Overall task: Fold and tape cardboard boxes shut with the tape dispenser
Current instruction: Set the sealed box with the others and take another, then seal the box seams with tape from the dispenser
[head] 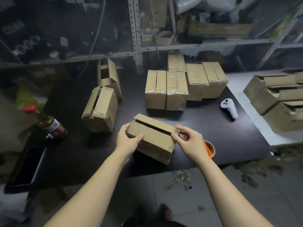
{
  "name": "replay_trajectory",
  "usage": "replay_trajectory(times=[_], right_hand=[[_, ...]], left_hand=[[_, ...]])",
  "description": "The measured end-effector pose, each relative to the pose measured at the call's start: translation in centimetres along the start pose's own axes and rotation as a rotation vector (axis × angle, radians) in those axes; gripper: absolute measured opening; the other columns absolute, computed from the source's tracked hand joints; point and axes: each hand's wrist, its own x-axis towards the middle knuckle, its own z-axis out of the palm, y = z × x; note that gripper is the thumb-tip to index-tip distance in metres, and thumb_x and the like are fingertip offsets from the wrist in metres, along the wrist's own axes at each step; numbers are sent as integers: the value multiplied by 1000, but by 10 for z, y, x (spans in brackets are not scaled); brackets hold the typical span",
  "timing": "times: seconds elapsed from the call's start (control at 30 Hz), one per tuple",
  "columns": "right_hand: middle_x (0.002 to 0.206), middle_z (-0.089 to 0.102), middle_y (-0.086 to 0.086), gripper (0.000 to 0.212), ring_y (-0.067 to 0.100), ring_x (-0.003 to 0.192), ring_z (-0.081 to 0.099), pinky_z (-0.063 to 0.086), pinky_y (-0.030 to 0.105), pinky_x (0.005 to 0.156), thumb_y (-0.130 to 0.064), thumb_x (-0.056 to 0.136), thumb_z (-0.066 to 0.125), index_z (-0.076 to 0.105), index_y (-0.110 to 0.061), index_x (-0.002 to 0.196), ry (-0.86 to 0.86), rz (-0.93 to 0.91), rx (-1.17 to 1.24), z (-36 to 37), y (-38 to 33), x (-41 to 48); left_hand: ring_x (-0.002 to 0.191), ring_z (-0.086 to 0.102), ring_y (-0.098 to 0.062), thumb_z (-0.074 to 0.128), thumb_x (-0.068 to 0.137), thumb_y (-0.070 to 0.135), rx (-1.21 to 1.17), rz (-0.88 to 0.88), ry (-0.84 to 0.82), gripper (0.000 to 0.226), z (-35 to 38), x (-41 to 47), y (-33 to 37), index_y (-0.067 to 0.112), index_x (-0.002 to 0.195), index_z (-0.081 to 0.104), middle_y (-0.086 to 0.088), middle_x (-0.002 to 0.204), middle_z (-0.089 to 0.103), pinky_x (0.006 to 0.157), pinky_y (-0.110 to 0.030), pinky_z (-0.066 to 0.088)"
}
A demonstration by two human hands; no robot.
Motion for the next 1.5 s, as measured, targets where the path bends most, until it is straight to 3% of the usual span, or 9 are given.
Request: replay_trajectory(times=[0.13, 0.2, 0.33, 0.5, 0.77, 1.03, 1.27, 1.37, 1.5], right_hand=[[136, 65, 5, 26, 13, 131, 58, 40, -4, 89, -10, 94, 73, 74, -6, 120, 18, 45, -5, 10, 16, 5], [144, 60, 5, 25, 10, 134, 55, 43, 3, 96, -13, 97, 70, 75, -10, 121, 4, 45, 5, 12, 20, 7], [153, 51, -2, 28, 5, 137, 47, 40, 20, 111, -19, 100, 66, 72, -18, 128, -3, 52, -19, 12, 20, 6], [158, 45, -4, 36, -1, 135, 40, 33, 0, 99, -17, 102, 62, 64, -16, 138, 4, 43, -60, 16, 22, 5], [156, 48, -4, 35, 11, 143, 44, 38, 35, 119, -21, 102, 63, 66, -20, 137, 71, 7, -115, 21, 33, 6], [148, 50, -8, 35, 2, 140, 39, 29, 0, 102, -16, 105, 57, 63, -16, 140, 53, 35, -57, 19, 34, 5], [110, 74, 8, 21, 31, 104, 66, 45, 30, 84, -16, 96, 63, 73, -8, 113, 309, 156, -457, -5, 68, 2], [102, 66, 12, 16, 32, 94, 59, 47, 35, 76, -19, 91, 67, 64, -7, 101, 259, 375, -553, -2, 87, 4], [102, 62, 5, 31, 24, 89, 59, 50, 33, 71, -36, 94, 69, 55, -15, 113, 125, 469, -693, 3, 96, 4]], left_hand=[[90, 67, -12, 78, 88, 8, -15, 0, 35, 46, 7, -4, -17, 20, 125, 55, 6, 113, 60, 71, -28, 59], [88, 72, -22, 78, 89, 16, -46, -22, 67, 35, 10, -2, -24, 20, 116, 56, 5, 109, 61, 77, -38, 63], [78, 75, -29, 78, 58, 67, 22, -55, 159, 52, 5, 5, -29, 26, 86, 64, 0, 88, 72, 74, -53, 63], [67, 72, -25, 67, 60, 76, 360, 21, 233, 54, 2, 7, -22, 23, 68, 65, 6, 70, 70, 69, -41, 62], [88, 63, -31, 72, 85, 56, 635, 142, 213, 47, 4, -6, -11, 23, 104, 44, -2, 89, 65, 71, -35, 45], [111, 57, -30, 50, 101, 51, 728, 252, -99, 44, 2, 2, -24, 48, 145, 49, -1, 101, 52, 90, -37, 46], [111, 55, -30, 58, 99, 48, 631, 237, -85, 49, 5, 9, -30, 41, 146, 51, 0, 93, 44, 94, -35, 44], [115, 55, -30, 59, 98, 47, 606, 227, -61, 48, 9, 9, -30, 41, 145, 51, -3, 99, 47, 94, -33, 43], [118, 55, -28, 61, 98, 47, 575, 207, -42, 47, 15, 7, -30, 41, 144, 53, -5, 110, 55, 89, -28, 39]])
